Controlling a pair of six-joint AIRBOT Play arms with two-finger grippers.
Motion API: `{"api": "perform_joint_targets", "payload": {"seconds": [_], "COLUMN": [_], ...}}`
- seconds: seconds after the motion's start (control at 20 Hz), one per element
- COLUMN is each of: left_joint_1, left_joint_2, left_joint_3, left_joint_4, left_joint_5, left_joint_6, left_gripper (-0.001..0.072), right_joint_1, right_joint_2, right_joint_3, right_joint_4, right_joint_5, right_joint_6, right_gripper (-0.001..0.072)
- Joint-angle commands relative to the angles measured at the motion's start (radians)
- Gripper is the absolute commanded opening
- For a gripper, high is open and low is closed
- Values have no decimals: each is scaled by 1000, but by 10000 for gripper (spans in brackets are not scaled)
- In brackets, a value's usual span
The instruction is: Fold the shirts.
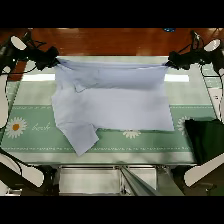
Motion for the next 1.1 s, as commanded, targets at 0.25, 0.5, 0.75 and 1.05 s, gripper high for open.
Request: {"api": "perform_joint_targets", "payload": {"seconds": [0.25, 0.5, 0.75, 1.05], "left_joint_1": [12, -5, -35, -14], "left_joint_2": [19, 19, 18, 35], "left_joint_3": [16, -178, -243, -220], "left_joint_4": [21, 30, 29, 67], "left_joint_5": [-449, -489, -416, -523], "left_joint_6": [245, 258, 267, 294], "left_gripper": [18, 18, 18, 509], "right_joint_1": [-74, -73, -66, -107], "right_joint_2": [23, 23, 23, 69], "right_joint_3": [23, -132, -224, -224], "right_joint_4": [-10, -28, -26, -30], "right_joint_5": [375, 404, 343, 350], "right_joint_6": [-73, -75, -84, -51], "right_gripper": [18, 18, 18, 417]}}
